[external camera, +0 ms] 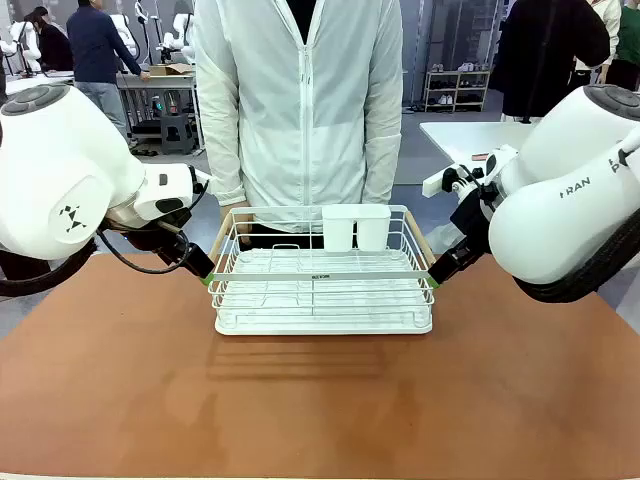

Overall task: Clean the table.
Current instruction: Pick up the Lint Roller when the human hands it over.

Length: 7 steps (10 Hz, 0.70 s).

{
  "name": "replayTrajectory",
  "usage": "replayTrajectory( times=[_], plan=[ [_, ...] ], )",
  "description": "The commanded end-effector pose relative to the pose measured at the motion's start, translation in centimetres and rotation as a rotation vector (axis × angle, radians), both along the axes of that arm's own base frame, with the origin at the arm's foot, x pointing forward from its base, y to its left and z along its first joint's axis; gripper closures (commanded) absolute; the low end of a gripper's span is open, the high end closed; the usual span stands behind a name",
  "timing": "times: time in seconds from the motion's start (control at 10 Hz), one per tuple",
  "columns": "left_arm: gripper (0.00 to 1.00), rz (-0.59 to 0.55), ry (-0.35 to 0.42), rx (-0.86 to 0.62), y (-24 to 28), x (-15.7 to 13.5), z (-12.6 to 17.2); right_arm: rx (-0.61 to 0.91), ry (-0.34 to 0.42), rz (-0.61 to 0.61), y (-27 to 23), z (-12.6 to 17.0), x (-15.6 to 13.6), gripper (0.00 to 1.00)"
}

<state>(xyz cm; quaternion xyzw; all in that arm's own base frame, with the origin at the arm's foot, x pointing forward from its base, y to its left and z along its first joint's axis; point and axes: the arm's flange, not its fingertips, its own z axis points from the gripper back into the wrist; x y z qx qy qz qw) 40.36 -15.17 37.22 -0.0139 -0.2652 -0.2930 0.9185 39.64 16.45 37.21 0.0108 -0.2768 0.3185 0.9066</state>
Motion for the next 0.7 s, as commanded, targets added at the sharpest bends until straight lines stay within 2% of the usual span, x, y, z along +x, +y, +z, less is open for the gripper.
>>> replayTrajectory(
  times=[0.0, 0.6],
  plan=[
    [0.00, 0.000, 0.000, 0.000, -0.02, -0.01, 0.00, 0.000, 0.000, 0.000, 0.00, 0.00, 0.00, 0.00],
    [0.00, 0.000, 0.000, 0.000, -0.02, -0.01, 0.00, 0.000, 0.000, 0.000, 0.00, 0.00, 0.00, 0.00]
  ],
)
